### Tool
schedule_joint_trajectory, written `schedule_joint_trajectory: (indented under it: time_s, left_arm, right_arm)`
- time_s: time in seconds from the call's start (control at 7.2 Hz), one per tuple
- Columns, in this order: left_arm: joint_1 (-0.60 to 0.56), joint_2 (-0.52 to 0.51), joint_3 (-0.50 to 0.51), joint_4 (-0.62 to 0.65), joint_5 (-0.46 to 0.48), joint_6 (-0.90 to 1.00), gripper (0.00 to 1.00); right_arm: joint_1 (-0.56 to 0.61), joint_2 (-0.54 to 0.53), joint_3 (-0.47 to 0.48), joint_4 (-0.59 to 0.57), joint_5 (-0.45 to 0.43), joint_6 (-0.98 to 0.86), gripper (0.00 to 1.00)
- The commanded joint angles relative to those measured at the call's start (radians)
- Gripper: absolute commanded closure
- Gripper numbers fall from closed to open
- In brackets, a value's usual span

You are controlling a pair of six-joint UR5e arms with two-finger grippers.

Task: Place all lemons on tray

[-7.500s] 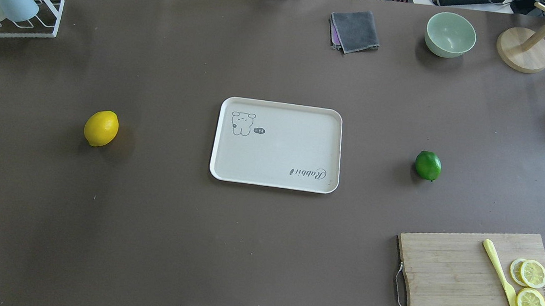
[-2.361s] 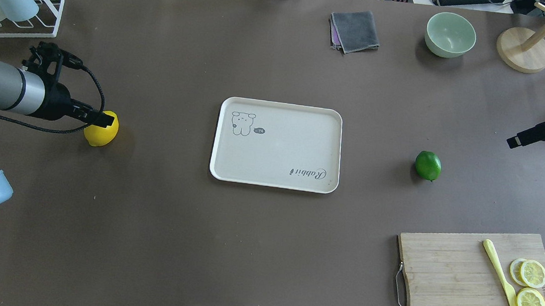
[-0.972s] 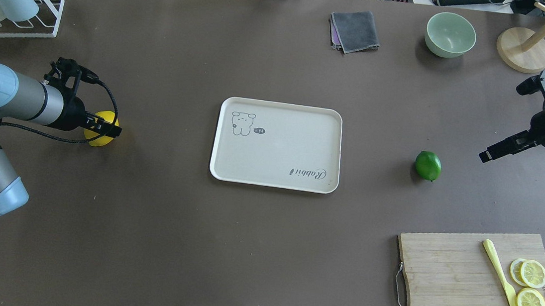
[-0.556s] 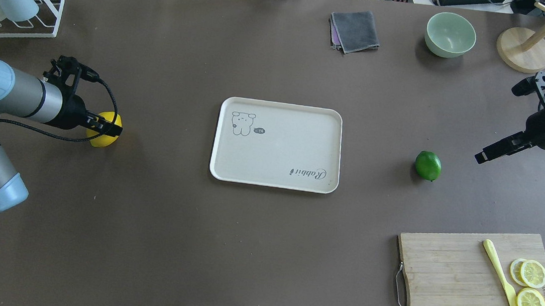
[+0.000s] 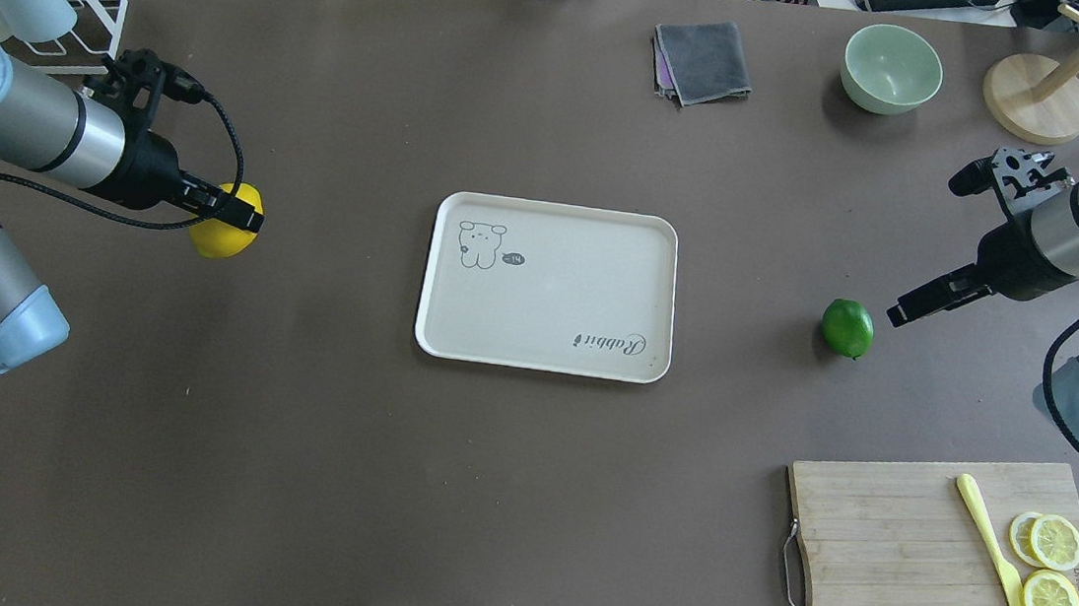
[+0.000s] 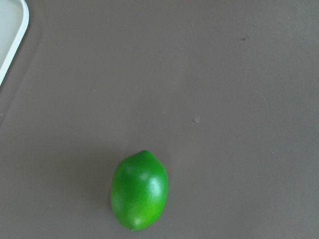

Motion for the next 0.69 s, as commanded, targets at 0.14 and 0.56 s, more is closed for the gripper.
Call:
schedule_joint_trajectory:
  time_s: [0.14,0.56]
  left_arm:
    - [-0.017,-0.065,-0.065,0.144,-0.003,-0.002,1.00]
    - [0.006,-0.151,-0.039,0.174,0.008,-0.112,1.00]
  right_arm:
    - [-0.077,0.083,-0.068,0.000,-0.088,0.074,0.01]
    - [-0.087,0.105,-0.119,0.000,-0.097,0.080,0.01]
